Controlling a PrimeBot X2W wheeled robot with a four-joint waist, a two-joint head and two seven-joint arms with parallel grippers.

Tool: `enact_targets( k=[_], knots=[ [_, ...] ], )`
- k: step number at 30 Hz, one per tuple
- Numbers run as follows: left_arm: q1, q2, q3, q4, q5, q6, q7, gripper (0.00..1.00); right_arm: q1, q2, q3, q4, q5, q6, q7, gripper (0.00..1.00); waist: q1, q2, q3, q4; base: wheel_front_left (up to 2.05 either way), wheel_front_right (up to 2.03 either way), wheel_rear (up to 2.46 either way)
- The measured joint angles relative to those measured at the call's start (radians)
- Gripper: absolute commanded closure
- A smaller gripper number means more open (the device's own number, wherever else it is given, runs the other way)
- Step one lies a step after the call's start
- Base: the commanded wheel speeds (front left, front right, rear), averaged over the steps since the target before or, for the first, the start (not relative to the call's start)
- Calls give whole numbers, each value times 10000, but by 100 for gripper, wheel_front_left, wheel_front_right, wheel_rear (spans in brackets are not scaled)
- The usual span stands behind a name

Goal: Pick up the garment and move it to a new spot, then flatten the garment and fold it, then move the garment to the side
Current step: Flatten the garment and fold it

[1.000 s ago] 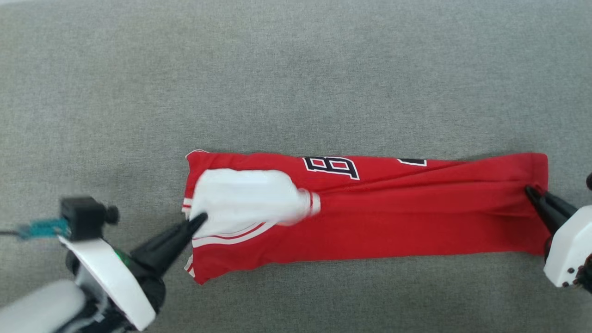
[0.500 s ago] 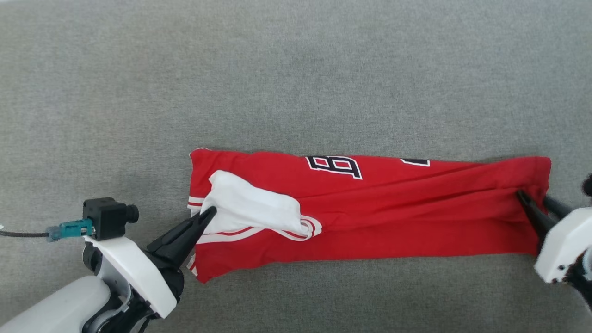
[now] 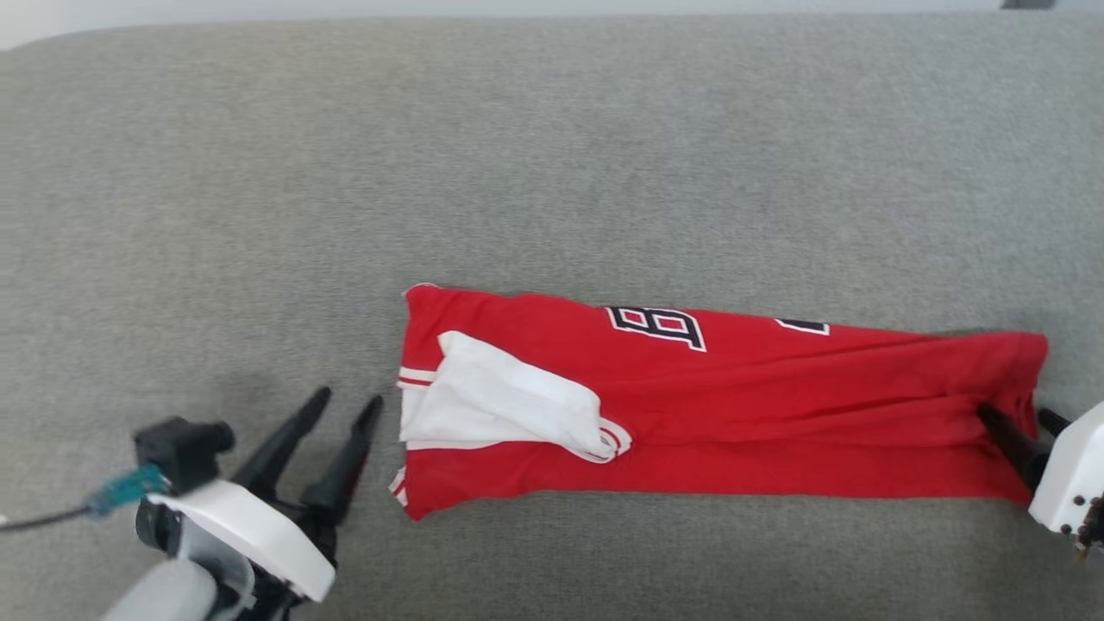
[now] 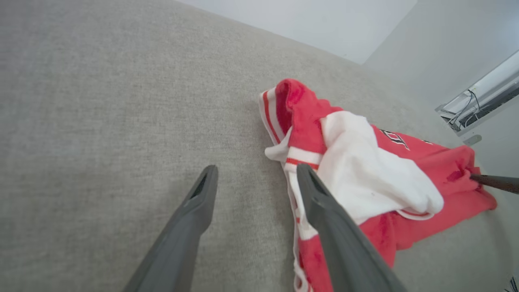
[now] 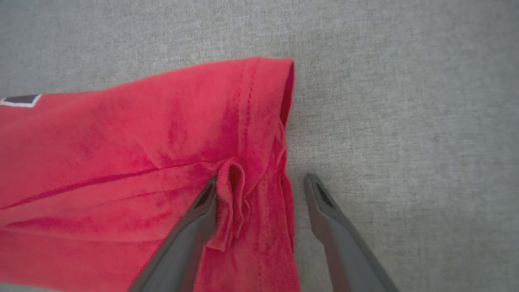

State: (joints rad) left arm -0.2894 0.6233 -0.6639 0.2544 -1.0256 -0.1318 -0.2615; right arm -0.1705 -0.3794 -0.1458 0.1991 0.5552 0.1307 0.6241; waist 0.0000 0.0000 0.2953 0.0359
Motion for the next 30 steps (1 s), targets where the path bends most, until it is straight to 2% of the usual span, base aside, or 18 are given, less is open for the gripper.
enact_targets(
  k=[6, 7, 8, 9, 10, 11, 13, 14, 17, 23, 30],
  knots=[
    [713, -1292, 1987, 426, 2389, 0, 0, 0, -4, -86, -251, 558, 211, 0, 299, 0, 0, 0, -185, 555, 0, 0, 0],
    [961, -1655, 2629, 349, 3365, 0, 0, 0, 31, -140, -359, 677, 244, 0, 401, 0, 0, 0, -257, 731, 0, 0, 0],
    [1118, -1868, 2936, 263, 3685, 0, 0, 0, 52, -151, -430, 729, 251, 0, 468, 0, 0, 1, -292, 809, 0, 0, 0],
    [1273, -2059, 3239, 198, 4088, 0, 0, 0, 75, -180, -462, 757, 251, 0, 548, 7, 0, 0, -328, 880, 0, 0, 0],
    [1410, -2194, 3453, 94, 4468, 0, 0, 0, 86, -207, -481, 784, 251, 0, 627, 21, 0, 0, -363, 938, 0, 0, 0],
    [1541, -2336, 3689, -25, 4707, 0, 0, 0, 88, -201, -522, 817, 251, 0, 669, 55, 0, 0, -404, 981, 0, 0, 0],
    [1654, -2468, 3879, -130, 4980, 0, 0, 0, 104, -184, -552, 838, 253, 0, 715, 90, 0, 0, -444, 1021, 0, 0, 0],
    [1762, -2537, 4056, -219, 5331, 0, 0, 0, 118, -171, -575, 846, 253, 0, 754, 100, 0, 0, -476, 1052, 0, 0, 0],
    [2011, -2832, 4383, -426, 5630, 0, 0, 0, 129, -59, -727, 886, 249, 6, 880, 100, 0, 0, -554, 1100, 0, 0, 0],
    [2199, -2861, 4408, -740, 5887, 0, 0, 0, 135, 65, -1281, 729, 261, 33, 886, 100, 0, 0, -598, 1029, 0, 0, 0],
    [2231, -2836, 4544, -1143, 6050, 0, 0, 0, 166, -199, -2665, 301, 140, 12, 750, 100, 0, 0, -552, 798, 0, 0, 0]
  ],
)
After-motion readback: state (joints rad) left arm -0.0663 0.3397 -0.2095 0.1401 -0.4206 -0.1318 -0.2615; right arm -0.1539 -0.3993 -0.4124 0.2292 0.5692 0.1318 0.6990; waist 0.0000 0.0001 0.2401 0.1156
